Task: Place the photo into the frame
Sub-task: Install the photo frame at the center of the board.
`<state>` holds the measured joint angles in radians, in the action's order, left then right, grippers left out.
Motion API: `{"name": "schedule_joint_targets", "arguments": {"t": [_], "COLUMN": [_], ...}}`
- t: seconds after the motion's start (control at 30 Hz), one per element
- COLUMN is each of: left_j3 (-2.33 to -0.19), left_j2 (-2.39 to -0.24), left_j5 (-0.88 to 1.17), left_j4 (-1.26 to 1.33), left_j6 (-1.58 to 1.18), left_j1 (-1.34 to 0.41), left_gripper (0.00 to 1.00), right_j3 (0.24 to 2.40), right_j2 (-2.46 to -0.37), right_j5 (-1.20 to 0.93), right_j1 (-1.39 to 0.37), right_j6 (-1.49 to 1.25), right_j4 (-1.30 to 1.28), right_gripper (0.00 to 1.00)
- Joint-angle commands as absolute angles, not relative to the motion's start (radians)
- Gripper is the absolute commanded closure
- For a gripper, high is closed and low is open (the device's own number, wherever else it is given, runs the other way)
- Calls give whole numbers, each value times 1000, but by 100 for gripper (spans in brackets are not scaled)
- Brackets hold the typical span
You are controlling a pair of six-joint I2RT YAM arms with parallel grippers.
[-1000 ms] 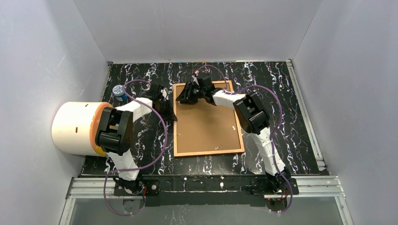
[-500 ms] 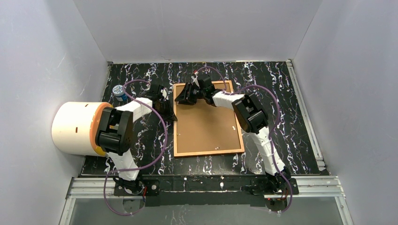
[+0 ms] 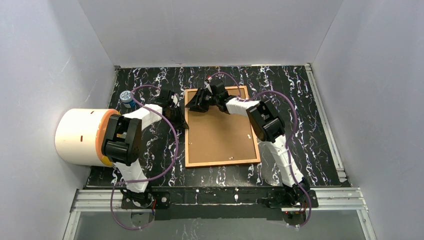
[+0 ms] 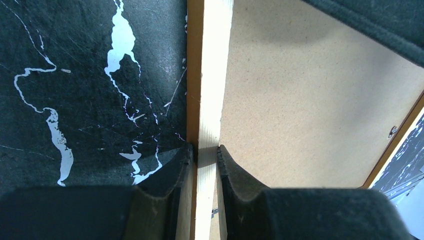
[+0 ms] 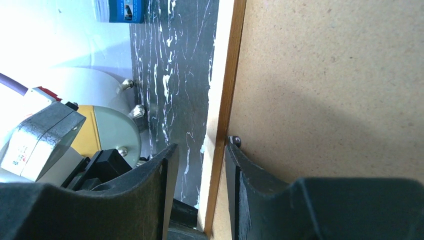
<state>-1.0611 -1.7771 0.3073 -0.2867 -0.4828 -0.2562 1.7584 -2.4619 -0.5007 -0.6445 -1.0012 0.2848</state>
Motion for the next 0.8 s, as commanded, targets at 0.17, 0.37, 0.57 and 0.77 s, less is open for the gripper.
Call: {"name": "schedule_joint_targets", "arguments": {"t": [0.17, 0.37, 0.57, 0.77], "left_j3": [-1038, -1064, -1109, -1130], "left_j2": [-1799, -1797, -1787, -1775], "left_j5": [379, 376, 383, 422], "left_j4": [-355, -371, -395, -390], "left_j6": [-477, -472, -458, -441], "left_j1": [-272, -270, -266, -265], "left_gripper": [95, 90, 76, 73], "right_j3": [1783, 1734, 1543, 1323], "right_j2": [-2527, -2457, -2211, -1932], "right_j5": [-423, -465, -483, -409], "right_j1": [-660, -657, -606, -518], "right_j6": [-1042, -1083, -1078, -965], "right_j4": [272, 325, 359, 178], "right_gripper": [49, 47, 44, 44]}}
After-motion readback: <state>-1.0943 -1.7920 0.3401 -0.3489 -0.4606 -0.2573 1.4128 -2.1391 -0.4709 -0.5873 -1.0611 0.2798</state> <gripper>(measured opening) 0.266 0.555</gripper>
